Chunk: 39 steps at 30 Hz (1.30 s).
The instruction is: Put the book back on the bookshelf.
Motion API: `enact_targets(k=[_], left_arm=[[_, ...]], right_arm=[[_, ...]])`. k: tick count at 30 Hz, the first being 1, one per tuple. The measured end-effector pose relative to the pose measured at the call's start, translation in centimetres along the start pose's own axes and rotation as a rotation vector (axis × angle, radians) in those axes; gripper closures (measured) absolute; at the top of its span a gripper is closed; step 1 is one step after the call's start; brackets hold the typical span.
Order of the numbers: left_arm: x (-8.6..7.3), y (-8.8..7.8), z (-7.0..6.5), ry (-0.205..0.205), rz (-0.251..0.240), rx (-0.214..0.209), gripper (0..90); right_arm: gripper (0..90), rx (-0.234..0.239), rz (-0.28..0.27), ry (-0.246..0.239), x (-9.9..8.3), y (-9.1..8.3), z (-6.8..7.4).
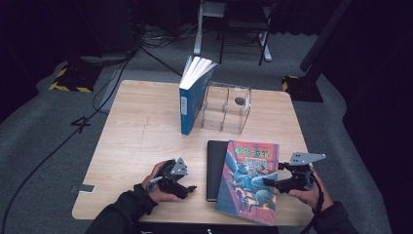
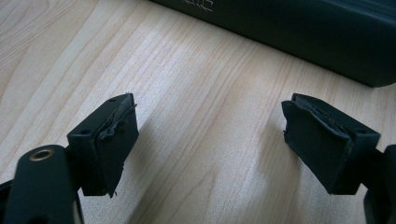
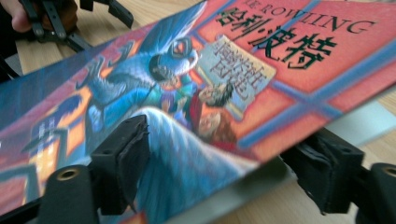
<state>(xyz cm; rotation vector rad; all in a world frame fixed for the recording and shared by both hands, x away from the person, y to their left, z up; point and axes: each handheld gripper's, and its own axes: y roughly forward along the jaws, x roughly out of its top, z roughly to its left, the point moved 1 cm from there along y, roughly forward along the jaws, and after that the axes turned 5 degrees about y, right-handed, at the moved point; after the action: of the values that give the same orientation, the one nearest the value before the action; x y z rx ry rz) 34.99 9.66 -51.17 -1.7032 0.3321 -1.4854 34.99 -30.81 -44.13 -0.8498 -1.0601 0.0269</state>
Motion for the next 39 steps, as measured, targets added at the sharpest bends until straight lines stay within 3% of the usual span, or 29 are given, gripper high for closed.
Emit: enact_targets(k=[1,2,4,8,10,12,15,18,20,24,29,37,39], left_arm=[[0.0,0.0,0.0,0.000,0.000,0.000,17.7],[0.0,0.0,0.0,0.000,0.000,0.000,17.7],[0.0,0.0,0.0,0.001,0.001,0.000,17.7],[0.2,0.0,0.2,-0.008,0.010,0.016,18.7],[0.6,-0.1,0.4,-0.012,0.000,0.028,22.4],[1.3,-0.4,0.9,-0.036,-0.042,0.017,24.0],[3.0,-1.0,1.2,-0.007,-0.097,0.021,26.8],[4.3,-1.0,1.5,0.017,-0.114,0.034,27.0],[5.1,-0.9,1.8,0.033,-0.109,0.043,31.9],[6.4,-0.5,2.2,0.038,-0.120,0.030,36.8],[6.7,0.4,3.1,0.023,-0.111,0.026,43.0],[7.0,0.7,4.5,-0.031,-0.155,0.055,54.5],[7.0,1.0,4.7,-0.024,-0.153,0.055,58.8]], right_arm=[[32.1,0.016,-0.007,0.003,0.4,0.5,-0.1],[32.1,0.016,-0.007,0.003,0.4,0.5,-0.1],[44.7,0.052,-0.007,-0.007,0.8,1.0,-0.1],[60.1,0.094,-0.012,-0.020,1.4,1.6,0.1],[64.4,0.107,-0.018,-0.027,1.6,1.7,0.1],[66.5,0.099,-0.015,-0.053,1.7,1.6,0.2],[68.8,0.093,-0.027,-0.068,1.8,1.6,0.4],[70.5,0.085,-0.038,-0.080,1.9,1.6,0.6],[71.5,0.073,-0.045,-0.094,2.0,1.6,0.8],[73.7,0.055,-0.058,-0.123,2.5,2.1,1.3],[75.2,0.061,-0.061,-0.141,3.0,2.6,1.7],[77.6,0.064,-0.073,-0.198,4.0,3.5,2.8],[77.7,0.060,-0.075,-0.212,4.1,3.6,3.0]])
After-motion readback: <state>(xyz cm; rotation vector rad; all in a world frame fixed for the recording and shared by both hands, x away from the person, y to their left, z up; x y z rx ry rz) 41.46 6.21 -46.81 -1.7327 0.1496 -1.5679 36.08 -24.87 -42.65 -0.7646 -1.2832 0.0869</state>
